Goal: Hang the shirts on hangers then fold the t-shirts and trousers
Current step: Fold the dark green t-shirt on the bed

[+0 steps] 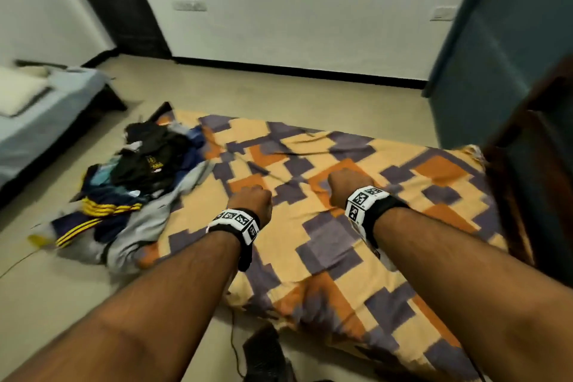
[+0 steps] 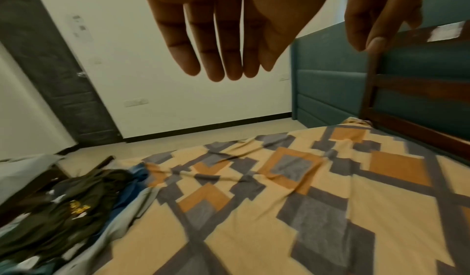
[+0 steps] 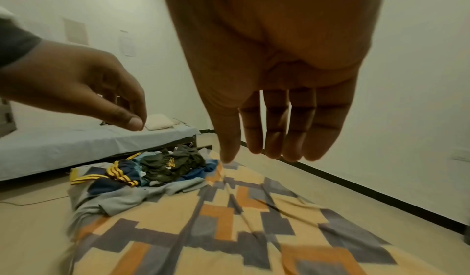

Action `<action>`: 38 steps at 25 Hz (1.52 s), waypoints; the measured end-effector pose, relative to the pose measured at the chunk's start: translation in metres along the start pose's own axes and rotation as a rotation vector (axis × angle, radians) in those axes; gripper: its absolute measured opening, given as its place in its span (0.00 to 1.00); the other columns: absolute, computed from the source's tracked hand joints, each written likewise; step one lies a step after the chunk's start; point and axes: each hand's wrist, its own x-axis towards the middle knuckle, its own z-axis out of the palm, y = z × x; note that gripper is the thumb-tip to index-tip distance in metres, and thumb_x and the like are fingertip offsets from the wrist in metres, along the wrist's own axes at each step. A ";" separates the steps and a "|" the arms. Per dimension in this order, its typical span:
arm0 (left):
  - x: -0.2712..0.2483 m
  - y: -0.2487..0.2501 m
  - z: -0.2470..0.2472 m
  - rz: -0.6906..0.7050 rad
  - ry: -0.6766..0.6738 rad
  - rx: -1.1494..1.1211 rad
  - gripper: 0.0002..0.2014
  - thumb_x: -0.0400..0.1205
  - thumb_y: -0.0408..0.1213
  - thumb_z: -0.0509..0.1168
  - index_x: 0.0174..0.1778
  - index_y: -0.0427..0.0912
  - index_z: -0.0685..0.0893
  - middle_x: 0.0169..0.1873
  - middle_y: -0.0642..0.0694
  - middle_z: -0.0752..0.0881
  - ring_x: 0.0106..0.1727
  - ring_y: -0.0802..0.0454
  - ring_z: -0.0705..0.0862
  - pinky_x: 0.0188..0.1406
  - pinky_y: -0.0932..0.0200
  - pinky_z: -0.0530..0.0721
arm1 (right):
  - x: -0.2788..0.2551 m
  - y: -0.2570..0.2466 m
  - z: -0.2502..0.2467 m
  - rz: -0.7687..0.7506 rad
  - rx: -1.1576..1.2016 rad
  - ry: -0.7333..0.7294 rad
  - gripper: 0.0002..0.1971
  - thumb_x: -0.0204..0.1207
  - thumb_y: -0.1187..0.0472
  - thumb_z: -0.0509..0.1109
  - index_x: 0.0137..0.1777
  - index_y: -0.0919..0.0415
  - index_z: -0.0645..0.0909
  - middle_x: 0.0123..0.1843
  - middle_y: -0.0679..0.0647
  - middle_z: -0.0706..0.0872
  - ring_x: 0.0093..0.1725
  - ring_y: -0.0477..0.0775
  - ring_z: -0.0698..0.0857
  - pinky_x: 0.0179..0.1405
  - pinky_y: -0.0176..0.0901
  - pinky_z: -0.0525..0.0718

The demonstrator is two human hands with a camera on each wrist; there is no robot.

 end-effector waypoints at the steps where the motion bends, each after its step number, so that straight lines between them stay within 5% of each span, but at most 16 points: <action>1: 0.001 -0.025 0.001 -0.048 -0.002 -0.016 0.14 0.86 0.42 0.54 0.58 0.39 0.80 0.58 0.38 0.80 0.58 0.36 0.79 0.50 0.45 0.79 | 0.015 -0.021 -0.007 -0.031 -0.006 0.009 0.02 0.79 0.62 0.68 0.49 0.59 0.79 0.52 0.60 0.84 0.48 0.62 0.83 0.40 0.51 0.81; 6: 0.011 -0.157 0.022 -0.318 -0.023 -0.102 0.15 0.85 0.43 0.56 0.57 0.39 0.83 0.59 0.38 0.82 0.61 0.36 0.80 0.54 0.45 0.80 | 0.110 -0.147 -0.034 -0.273 -0.075 0.010 0.05 0.80 0.62 0.67 0.53 0.62 0.79 0.50 0.59 0.84 0.52 0.64 0.85 0.42 0.52 0.80; 11: 0.012 -0.241 0.030 -0.534 -0.051 -0.174 0.16 0.84 0.45 0.56 0.58 0.40 0.82 0.60 0.39 0.81 0.62 0.37 0.79 0.54 0.46 0.80 | 0.183 -0.231 -0.054 -0.453 -0.146 -0.006 0.09 0.80 0.61 0.67 0.58 0.61 0.79 0.58 0.59 0.84 0.58 0.64 0.84 0.44 0.52 0.79; 19: 0.023 -0.381 0.024 -0.655 0.011 -0.263 0.14 0.84 0.43 0.56 0.53 0.41 0.84 0.56 0.39 0.83 0.60 0.38 0.80 0.53 0.47 0.80 | 0.273 -0.363 -0.100 -0.598 -0.202 -0.010 0.11 0.78 0.61 0.68 0.59 0.61 0.79 0.60 0.61 0.84 0.60 0.64 0.84 0.50 0.53 0.83; 24: 0.064 -0.504 0.059 -0.627 -0.039 -0.312 0.14 0.85 0.44 0.55 0.56 0.41 0.82 0.59 0.41 0.81 0.61 0.40 0.79 0.54 0.47 0.81 | 0.344 -0.470 -0.104 -0.568 -0.156 -0.033 0.15 0.78 0.57 0.67 0.62 0.63 0.80 0.63 0.63 0.83 0.63 0.67 0.83 0.56 0.55 0.81; 31: 0.147 -0.679 0.151 -0.516 -0.186 -0.383 0.15 0.87 0.43 0.53 0.63 0.43 0.79 0.63 0.41 0.78 0.65 0.41 0.76 0.59 0.47 0.77 | 0.489 -0.611 -0.028 -0.431 -0.171 -0.219 0.15 0.75 0.54 0.68 0.60 0.59 0.80 0.63 0.60 0.83 0.62 0.64 0.83 0.57 0.53 0.83; 38: 0.228 -0.762 0.247 -0.415 -0.255 -0.475 0.13 0.85 0.41 0.55 0.62 0.43 0.79 0.63 0.42 0.76 0.67 0.41 0.74 0.60 0.45 0.79 | 0.596 -0.665 0.054 -0.374 -0.186 -0.369 0.18 0.79 0.49 0.64 0.60 0.61 0.81 0.63 0.64 0.80 0.63 0.66 0.82 0.59 0.53 0.82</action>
